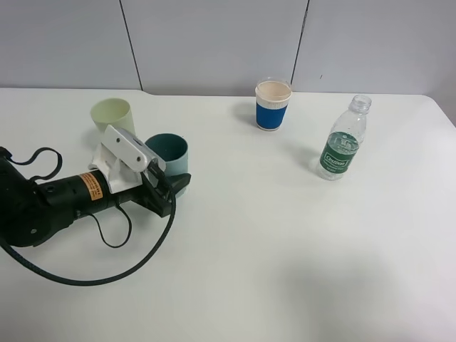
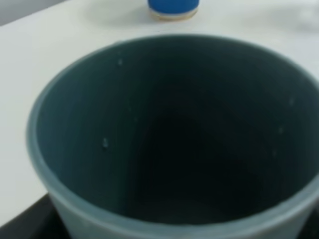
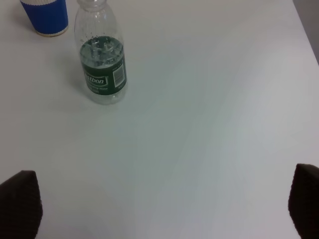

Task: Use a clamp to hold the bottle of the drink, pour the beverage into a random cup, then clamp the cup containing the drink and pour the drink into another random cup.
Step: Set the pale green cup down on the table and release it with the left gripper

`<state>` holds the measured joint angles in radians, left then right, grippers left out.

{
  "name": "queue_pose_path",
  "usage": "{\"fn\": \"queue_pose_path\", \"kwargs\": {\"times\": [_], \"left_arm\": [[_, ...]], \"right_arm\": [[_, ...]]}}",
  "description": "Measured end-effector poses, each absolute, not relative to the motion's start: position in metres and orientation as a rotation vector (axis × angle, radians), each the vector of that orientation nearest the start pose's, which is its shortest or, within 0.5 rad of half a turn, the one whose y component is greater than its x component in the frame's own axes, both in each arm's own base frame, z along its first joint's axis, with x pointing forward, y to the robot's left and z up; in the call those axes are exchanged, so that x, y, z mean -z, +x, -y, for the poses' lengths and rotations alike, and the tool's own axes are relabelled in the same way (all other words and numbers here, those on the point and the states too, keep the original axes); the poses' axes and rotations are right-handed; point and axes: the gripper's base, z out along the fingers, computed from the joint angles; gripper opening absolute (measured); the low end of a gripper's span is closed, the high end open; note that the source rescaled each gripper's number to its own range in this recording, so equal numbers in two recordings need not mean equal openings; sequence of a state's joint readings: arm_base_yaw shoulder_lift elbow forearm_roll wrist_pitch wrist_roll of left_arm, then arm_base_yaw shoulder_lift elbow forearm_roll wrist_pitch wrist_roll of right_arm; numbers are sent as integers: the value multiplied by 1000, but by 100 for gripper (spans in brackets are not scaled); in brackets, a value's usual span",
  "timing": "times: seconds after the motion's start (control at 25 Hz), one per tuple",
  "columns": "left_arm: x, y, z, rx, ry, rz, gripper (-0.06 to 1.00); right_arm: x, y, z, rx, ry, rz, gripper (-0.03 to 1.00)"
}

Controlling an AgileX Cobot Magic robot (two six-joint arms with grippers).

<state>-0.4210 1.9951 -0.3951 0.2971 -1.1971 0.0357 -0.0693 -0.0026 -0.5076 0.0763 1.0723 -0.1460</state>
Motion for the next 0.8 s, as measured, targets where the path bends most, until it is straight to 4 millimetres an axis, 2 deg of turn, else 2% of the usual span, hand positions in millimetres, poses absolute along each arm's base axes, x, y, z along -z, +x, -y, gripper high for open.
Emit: {"fn": "queue_pose_path", "kwargs": {"times": [0.28,0.6,0.8], "left_arm": [[-89,246,137,409,747,-1724,3],[-74,252,142,457,736,-1767,3],[-71,251,143,478,742,-1763,3]], "right_arm": [[-279,-6,-7,43,-83,-2042,99],[-279,-6,-7,43,-83,-2042,99],[-279,-6,-7,43,-83,-2042,99]]}}
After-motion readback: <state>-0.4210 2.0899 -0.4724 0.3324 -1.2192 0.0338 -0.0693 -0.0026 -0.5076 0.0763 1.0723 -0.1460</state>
